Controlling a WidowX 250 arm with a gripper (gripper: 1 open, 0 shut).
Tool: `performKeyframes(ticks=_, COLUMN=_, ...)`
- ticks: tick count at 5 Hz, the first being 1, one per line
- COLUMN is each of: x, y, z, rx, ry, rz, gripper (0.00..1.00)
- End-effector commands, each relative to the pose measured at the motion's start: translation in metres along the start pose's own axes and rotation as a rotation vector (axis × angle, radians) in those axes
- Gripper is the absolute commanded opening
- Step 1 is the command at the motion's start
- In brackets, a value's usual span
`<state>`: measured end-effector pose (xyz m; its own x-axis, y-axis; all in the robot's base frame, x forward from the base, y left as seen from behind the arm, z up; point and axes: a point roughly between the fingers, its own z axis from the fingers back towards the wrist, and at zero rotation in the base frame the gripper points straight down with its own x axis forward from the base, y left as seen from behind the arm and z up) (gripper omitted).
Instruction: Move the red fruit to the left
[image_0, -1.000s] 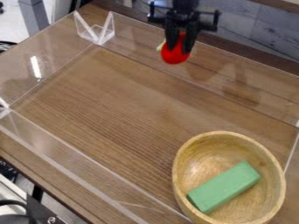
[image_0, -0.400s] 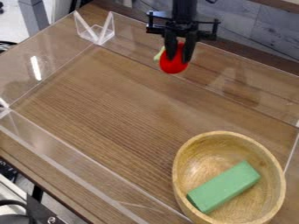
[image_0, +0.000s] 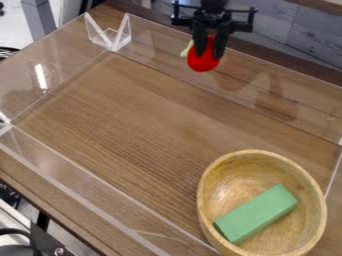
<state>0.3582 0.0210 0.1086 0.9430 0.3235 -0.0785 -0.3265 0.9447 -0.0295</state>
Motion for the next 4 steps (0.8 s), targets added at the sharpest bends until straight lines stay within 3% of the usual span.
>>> performKeyframes(ticks=1, x=0.008, y=0.008, z=0.027, rx=-0.023, ry=-0.074, rz=0.009, gripper=0.00)
performKeyframes(ticks=3, x=0.006, y=-0.007, z=0.029, rx=-0.023, ry=-0.074, rz=0.022, gripper=0.00)
performKeyframes(ticks=4, x=0.005, y=0.014, z=0.032, rx=-0.020, ry=-0.091, rz=0.122, gripper=0.00)
